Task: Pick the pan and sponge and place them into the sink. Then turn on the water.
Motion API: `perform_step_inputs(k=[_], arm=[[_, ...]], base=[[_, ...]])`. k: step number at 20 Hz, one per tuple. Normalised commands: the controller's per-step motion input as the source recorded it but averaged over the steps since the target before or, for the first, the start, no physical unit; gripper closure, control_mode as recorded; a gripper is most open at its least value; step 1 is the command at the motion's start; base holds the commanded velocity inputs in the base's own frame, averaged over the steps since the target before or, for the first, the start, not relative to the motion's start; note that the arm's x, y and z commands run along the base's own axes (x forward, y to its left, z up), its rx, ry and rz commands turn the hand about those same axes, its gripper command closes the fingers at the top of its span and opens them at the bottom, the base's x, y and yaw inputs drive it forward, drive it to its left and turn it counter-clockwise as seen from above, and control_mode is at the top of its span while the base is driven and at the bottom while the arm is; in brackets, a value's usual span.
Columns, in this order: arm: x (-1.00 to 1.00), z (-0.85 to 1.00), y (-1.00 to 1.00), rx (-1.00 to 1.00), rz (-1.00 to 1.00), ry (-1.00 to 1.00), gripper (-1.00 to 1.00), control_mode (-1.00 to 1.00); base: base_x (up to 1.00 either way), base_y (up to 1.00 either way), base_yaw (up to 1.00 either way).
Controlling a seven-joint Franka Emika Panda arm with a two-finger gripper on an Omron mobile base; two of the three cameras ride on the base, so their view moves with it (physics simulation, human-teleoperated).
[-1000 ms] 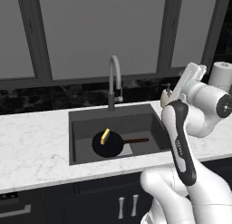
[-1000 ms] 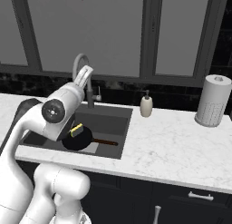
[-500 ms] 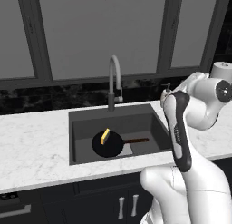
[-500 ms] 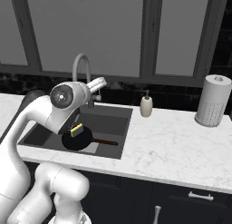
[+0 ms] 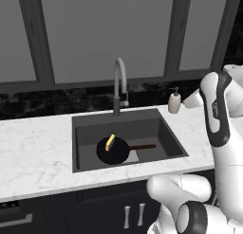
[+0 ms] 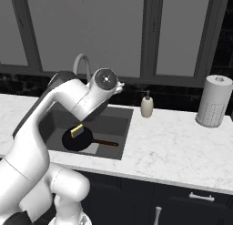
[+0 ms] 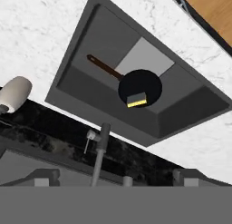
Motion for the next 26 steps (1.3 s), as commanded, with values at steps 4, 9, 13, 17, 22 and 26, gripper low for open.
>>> perform_step_inputs(k=[4, 9, 13, 17, 22, 26], arm=[[0.00, -0.79, 0.05, 0.03, 0.11, -0.02, -1.00, -1.00], [0.00, -0.44, 0.18, 0.00, 0.12, -0.07, -1.00, -1.00], [0.00, -0.04, 0.22, 0.00, 0.07, -0.05, -1.00, -1.00], [0.00, 0.00, 0.23, 0.00, 0.10, -0.02, -1.00, -1.00], [0.01, 0.00, 0.26, 0.01, 0.16, 0.00, -1.00, -1.00], [0.18, -0.13, 0.49, 0.00, 0.02, -0.02, -1.00, -1.00]], base=[[0.00, 0.00, 0.00], [0.00, 0.00, 0.00], [0.00, 0.00, 0.00], [0.00, 0.00, 0.00], [0.00, 0.00, 0.00], [0.00, 0.00, 0.00]])
